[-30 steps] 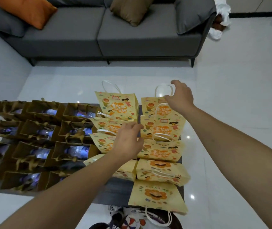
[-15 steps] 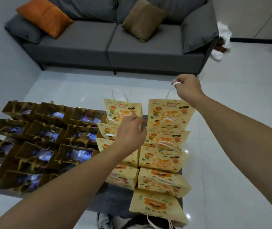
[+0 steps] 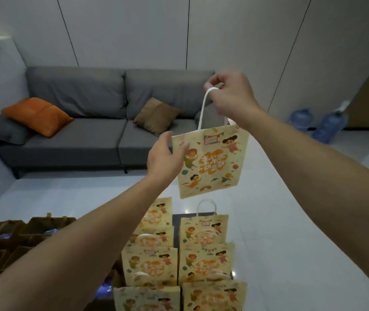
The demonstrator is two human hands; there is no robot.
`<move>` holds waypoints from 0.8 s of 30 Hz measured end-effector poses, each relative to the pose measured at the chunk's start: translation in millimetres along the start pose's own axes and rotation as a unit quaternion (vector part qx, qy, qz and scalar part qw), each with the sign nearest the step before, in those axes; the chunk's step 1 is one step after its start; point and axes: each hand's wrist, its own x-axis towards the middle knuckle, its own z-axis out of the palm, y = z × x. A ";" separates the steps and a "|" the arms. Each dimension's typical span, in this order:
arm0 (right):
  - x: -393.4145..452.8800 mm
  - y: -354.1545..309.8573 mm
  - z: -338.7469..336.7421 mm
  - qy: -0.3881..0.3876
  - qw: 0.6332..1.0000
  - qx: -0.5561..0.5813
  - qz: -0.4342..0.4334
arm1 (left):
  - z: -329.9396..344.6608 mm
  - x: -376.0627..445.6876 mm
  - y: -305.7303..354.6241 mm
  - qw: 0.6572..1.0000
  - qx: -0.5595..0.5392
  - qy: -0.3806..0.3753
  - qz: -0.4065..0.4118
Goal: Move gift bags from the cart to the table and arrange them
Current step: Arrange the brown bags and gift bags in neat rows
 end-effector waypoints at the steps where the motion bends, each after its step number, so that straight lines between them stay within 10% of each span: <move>1: -3.0 -16.4 -6.3 0.012 1.000 -0.001 -0.012 | -9.4 -1.5 7.3 0.999 -0.033 0.013 0.004; 11: -75.7 -93.6 -13.9 0.037 0.998 -0.007 -0.051 | -94.2 -64.6 14.6 0.994 -0.088 0.050 0.036; 24: -252.6 -122.0 30.6 -0.136 0.990 -0.040 0.008 | -136.3 -176.6 -86.2 0.990 -0.108 -0.074 0.051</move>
